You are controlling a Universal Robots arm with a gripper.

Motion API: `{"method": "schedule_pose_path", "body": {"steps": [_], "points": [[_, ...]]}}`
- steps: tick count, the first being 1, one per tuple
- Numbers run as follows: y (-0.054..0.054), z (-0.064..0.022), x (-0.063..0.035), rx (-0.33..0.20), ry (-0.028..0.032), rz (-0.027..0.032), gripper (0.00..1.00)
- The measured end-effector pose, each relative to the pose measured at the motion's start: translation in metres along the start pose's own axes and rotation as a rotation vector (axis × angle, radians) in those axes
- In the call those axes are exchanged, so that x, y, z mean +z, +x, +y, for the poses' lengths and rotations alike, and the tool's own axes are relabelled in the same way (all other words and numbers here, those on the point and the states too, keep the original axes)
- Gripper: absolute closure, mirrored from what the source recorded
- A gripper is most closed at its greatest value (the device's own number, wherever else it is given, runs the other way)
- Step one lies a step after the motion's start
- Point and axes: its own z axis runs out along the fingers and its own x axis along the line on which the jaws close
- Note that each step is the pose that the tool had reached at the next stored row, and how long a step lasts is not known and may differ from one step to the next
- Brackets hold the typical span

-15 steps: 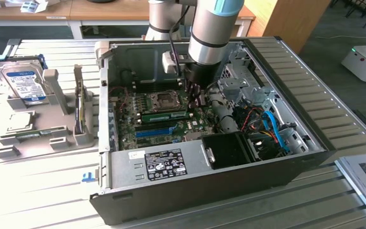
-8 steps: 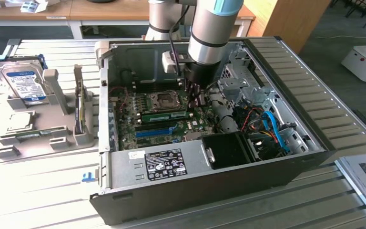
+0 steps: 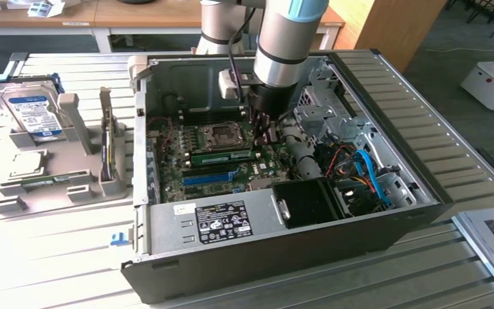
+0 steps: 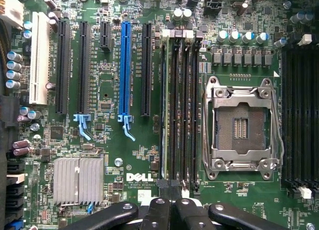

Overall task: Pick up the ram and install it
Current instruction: 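Press down the ram until it locks into place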

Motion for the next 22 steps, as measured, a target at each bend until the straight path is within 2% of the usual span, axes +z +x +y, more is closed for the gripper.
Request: {"method": "schedule_pose_path", "body": {"steps": [22], "points": [[0.0005, -0.0001, 0.0034, 0.0, 0.0, 0.0, 0.9]]}}
